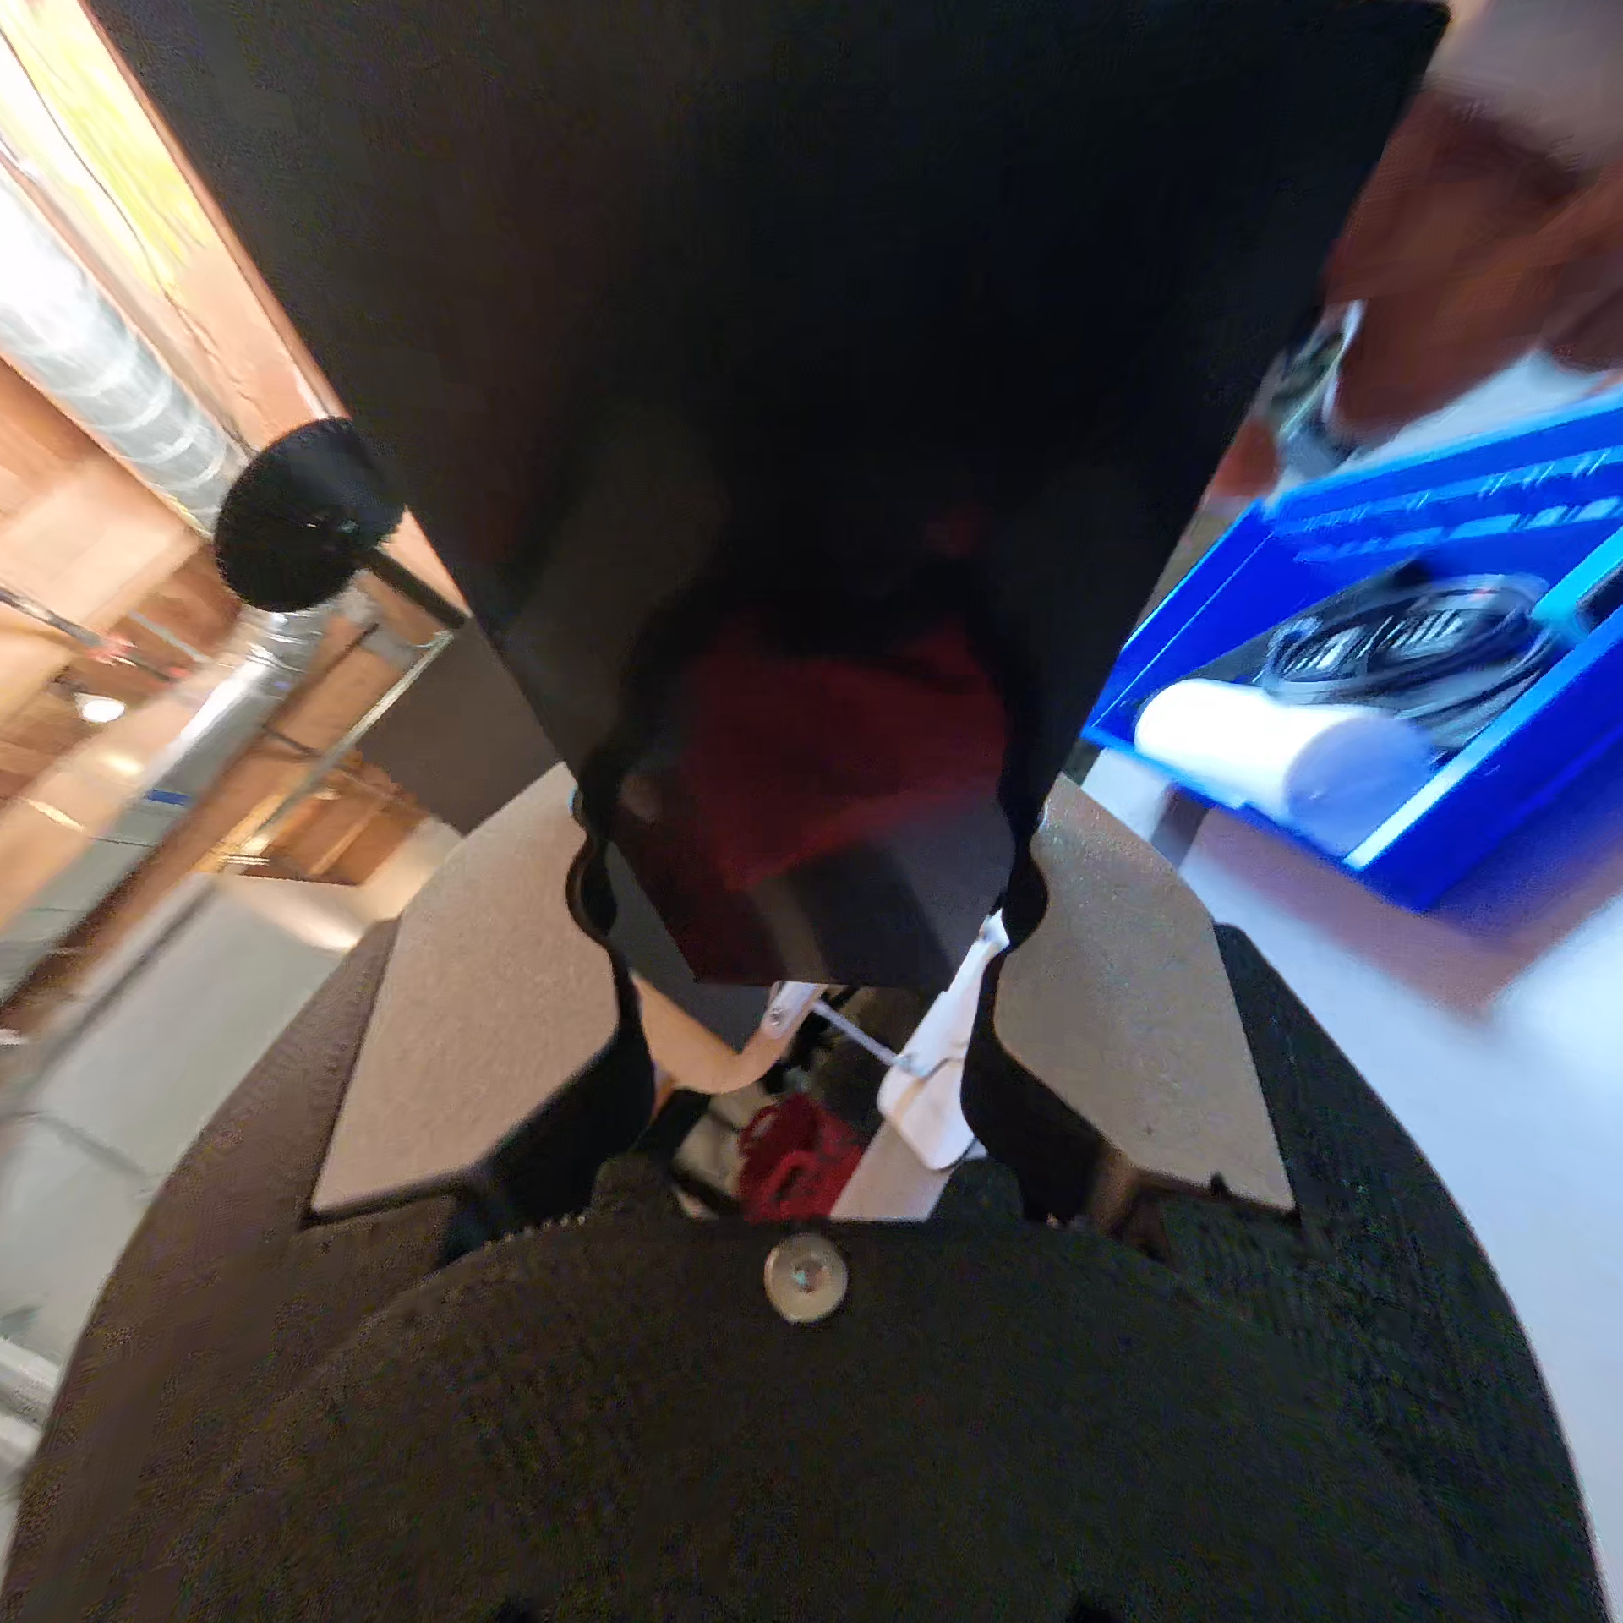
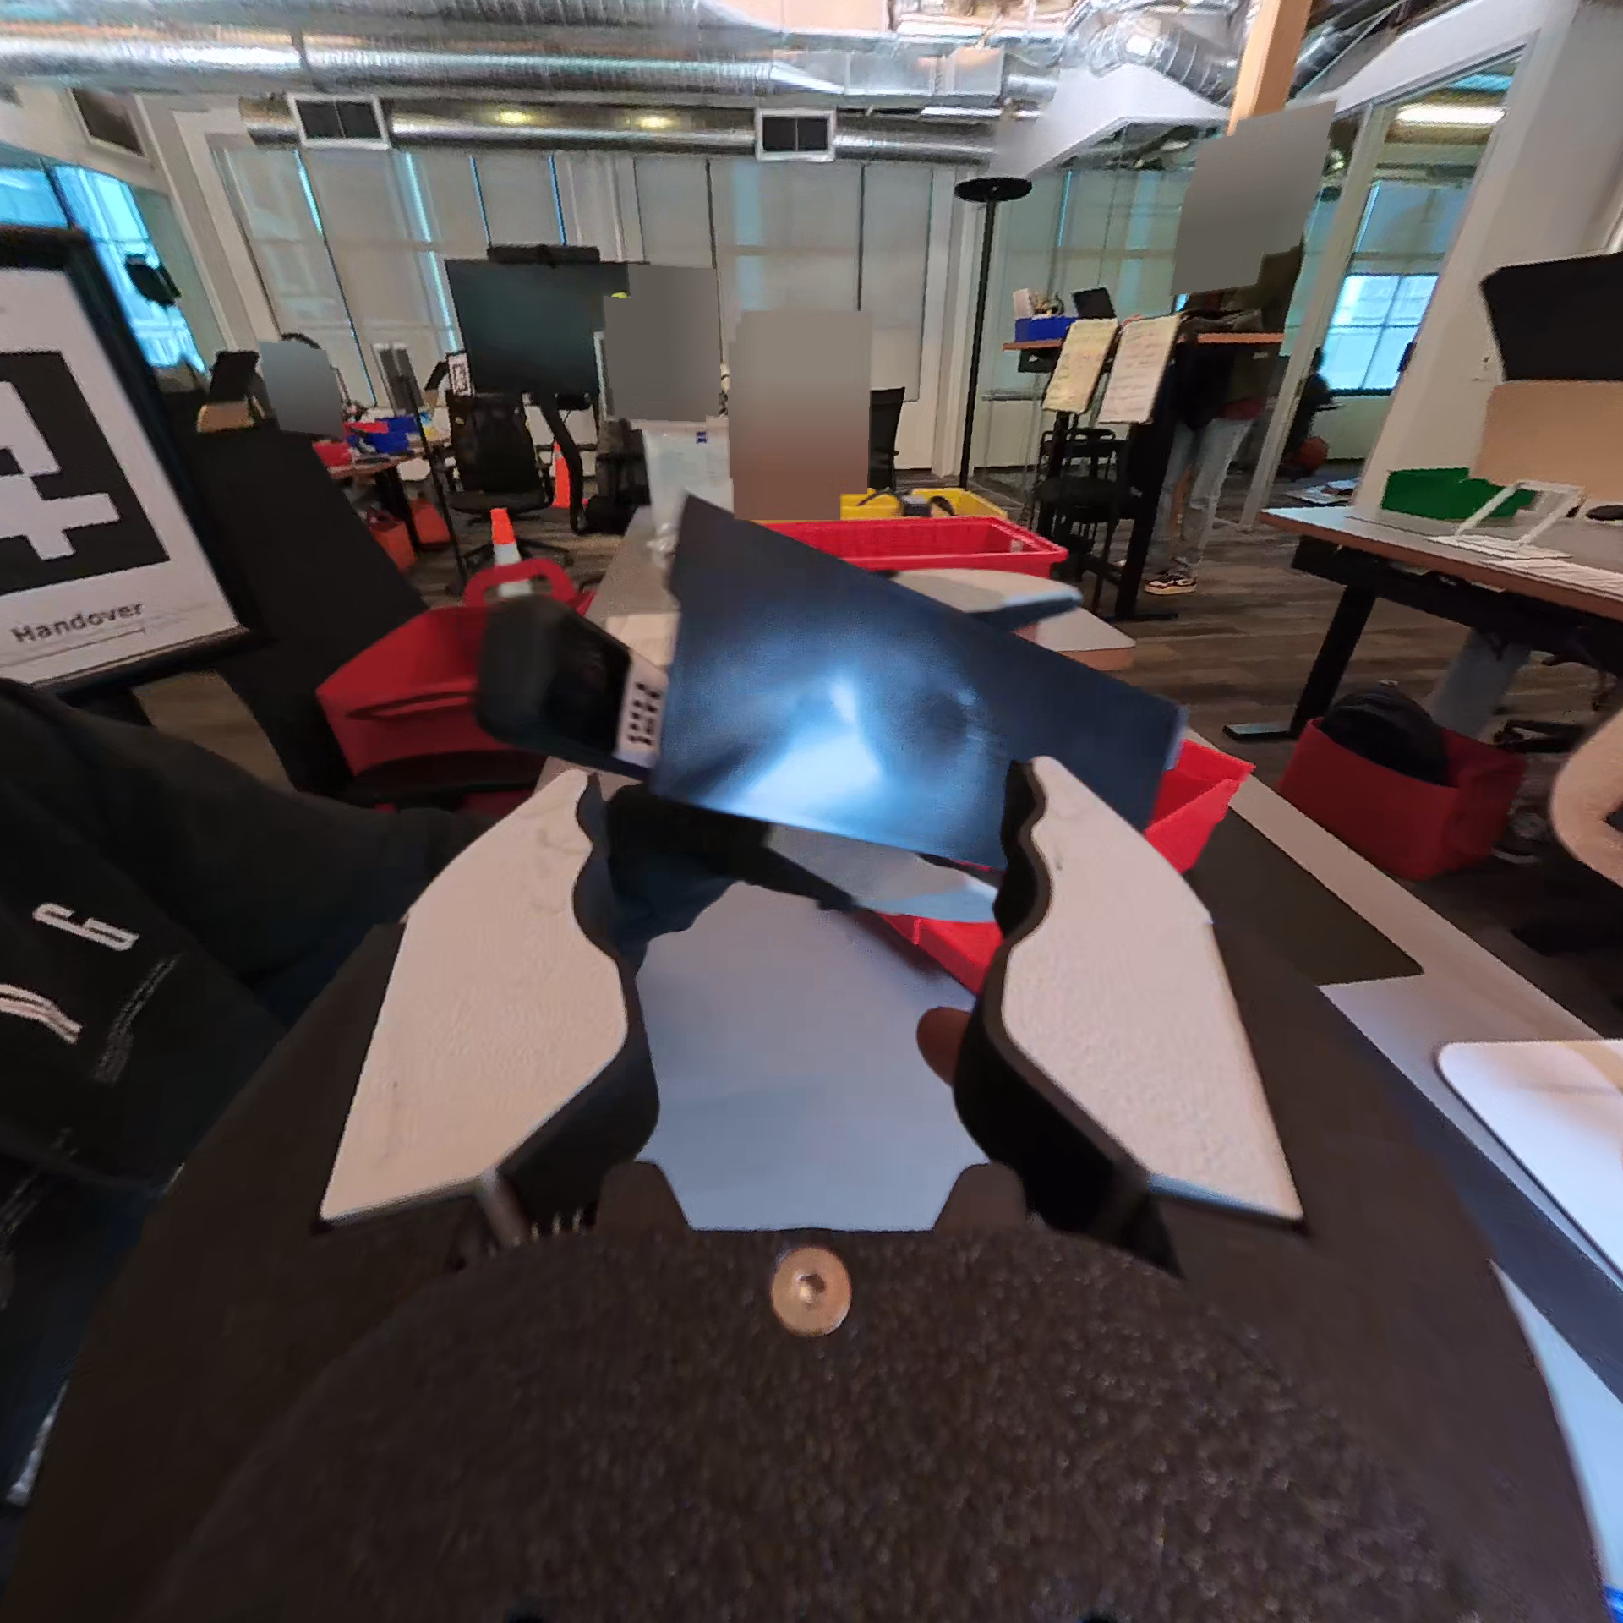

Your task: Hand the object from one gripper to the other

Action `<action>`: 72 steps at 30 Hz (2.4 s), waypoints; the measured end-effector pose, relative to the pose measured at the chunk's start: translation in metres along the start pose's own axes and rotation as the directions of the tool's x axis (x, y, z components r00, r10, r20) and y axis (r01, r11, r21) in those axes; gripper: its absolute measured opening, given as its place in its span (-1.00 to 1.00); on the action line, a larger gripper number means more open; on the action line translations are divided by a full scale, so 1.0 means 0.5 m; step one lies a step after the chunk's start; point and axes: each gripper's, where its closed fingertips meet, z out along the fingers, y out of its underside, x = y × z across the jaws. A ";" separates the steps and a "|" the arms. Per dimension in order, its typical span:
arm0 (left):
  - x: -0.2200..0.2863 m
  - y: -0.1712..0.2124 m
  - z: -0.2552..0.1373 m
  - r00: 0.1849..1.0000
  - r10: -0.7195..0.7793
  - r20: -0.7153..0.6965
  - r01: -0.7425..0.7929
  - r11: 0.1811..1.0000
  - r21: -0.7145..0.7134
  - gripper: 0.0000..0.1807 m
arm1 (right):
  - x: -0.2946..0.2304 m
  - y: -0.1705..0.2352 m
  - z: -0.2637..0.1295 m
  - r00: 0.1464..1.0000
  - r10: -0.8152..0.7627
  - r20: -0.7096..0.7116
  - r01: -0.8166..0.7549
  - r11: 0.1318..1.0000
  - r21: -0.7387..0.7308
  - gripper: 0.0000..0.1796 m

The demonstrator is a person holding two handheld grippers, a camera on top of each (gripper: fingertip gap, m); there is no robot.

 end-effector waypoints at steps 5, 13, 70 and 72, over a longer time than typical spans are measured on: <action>0.008 0.045 0.015 0.986 0.162 0.045 -0.156 0.979 -0.128 -0.02 | -0.004 0.017 0.017 0.973 -0.172 -0.153 0.152 0.979 -0.134 -0.28; 0.019 0.056 0.018 0.972 0.235 0.029 -0.228 0.962 -0.147 -0.01 | 0.005 0.076 0.048 0.941 -0.296 -0.164 0.248 0.933 -0.262 -0.80; 0.028 -0.022 -0.081 0.549 -0.524 -0.651 0.704 0.709 0.022 -0.98 | 0.186 0.132 -0.171 0.908 -0.374 -0.190 0.294 0.890 -0.347 -0.34; 0.023 -0.022 -0.083 0.525 -0.538 -0.659 0.732 0.681 0.027 -0.98 | 0.199 0.172 -0.153 0.933 -0.323 -0.158 0.249 0.898 -0.363 -0.32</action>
